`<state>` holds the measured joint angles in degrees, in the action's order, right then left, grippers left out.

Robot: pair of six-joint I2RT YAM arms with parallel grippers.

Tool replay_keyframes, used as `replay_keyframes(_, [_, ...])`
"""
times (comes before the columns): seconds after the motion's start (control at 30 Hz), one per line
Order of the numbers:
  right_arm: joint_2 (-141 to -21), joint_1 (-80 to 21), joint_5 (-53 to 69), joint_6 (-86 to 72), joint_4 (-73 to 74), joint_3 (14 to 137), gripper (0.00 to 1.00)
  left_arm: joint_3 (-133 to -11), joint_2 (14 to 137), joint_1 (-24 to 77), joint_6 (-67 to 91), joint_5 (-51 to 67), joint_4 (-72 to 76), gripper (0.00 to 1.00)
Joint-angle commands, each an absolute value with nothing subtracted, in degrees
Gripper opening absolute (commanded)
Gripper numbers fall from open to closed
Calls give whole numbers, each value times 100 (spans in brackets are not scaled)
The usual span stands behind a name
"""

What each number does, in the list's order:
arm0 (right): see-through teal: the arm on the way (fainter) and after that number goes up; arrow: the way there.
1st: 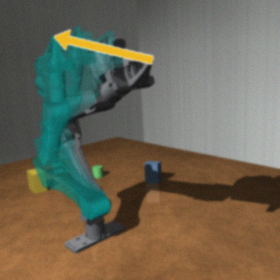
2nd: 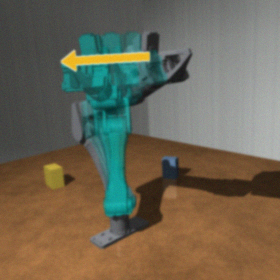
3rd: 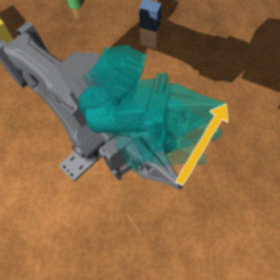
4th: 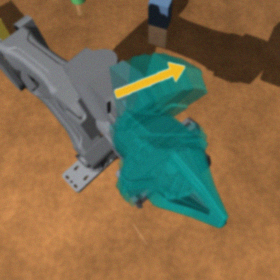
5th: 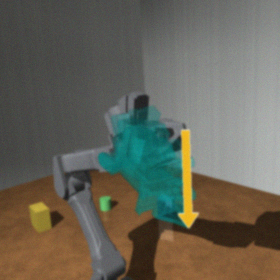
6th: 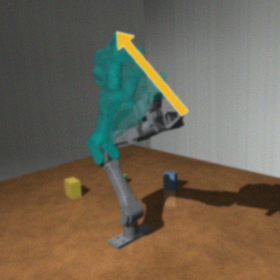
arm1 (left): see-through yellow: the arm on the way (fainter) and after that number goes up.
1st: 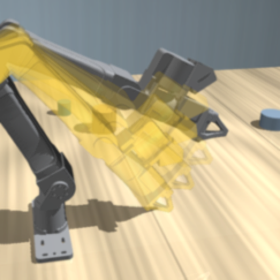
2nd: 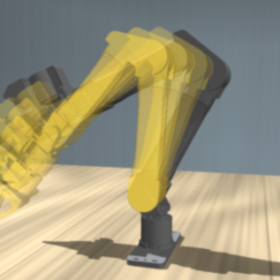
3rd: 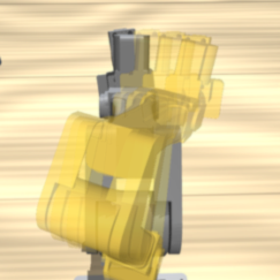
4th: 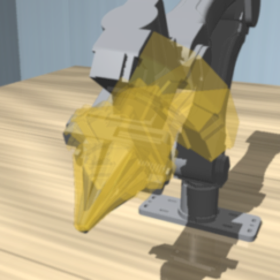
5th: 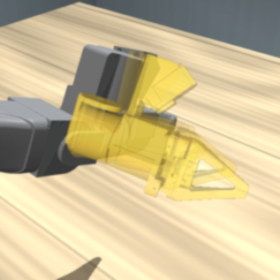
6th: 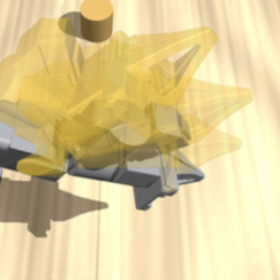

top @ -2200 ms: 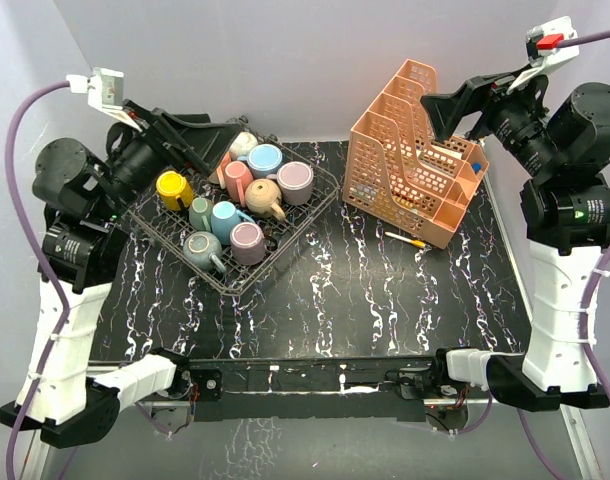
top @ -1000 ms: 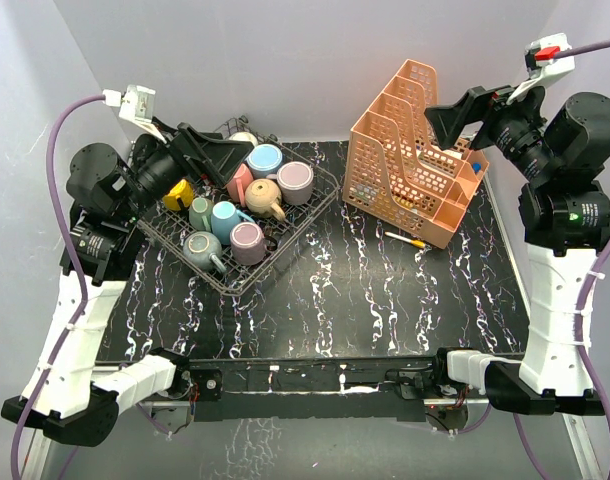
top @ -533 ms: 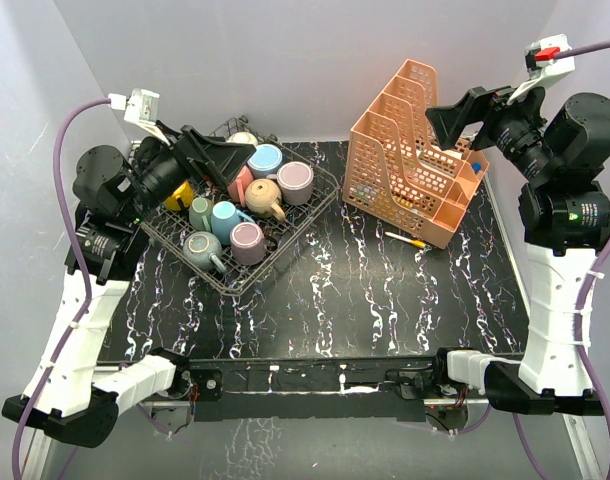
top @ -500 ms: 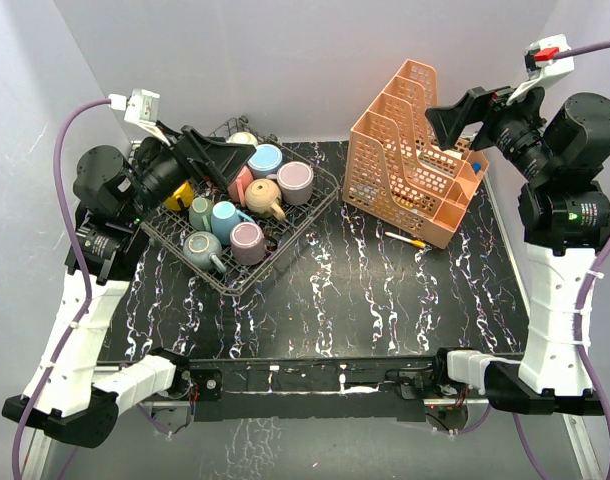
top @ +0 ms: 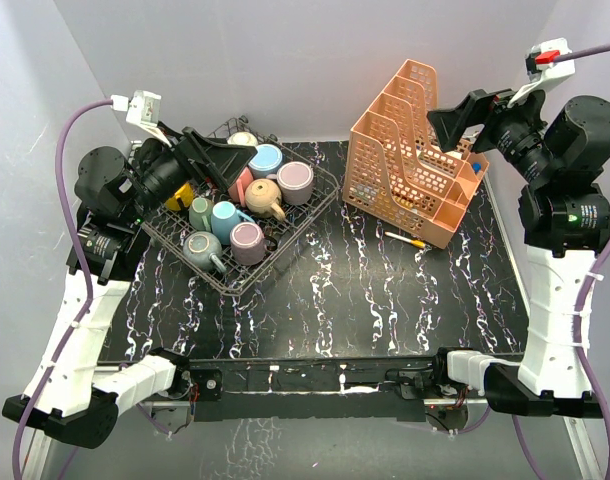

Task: Load the cups into the dish rack
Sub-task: Reset both arms

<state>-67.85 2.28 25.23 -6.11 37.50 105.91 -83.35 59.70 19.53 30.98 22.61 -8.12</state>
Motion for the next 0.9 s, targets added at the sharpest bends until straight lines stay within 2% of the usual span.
replay_keyframes(0.0, [-6688, 268, 2499, -580, 3499, 10577, 99, -8308, 5872, 1918, 3135, 2399, -615, 97])
replay_keyframes(0.87, [-6665, 316, 2504, -571, 3481, 10490, 99, -8209, 5894, 1918, 3158, 2452, -551, 97])
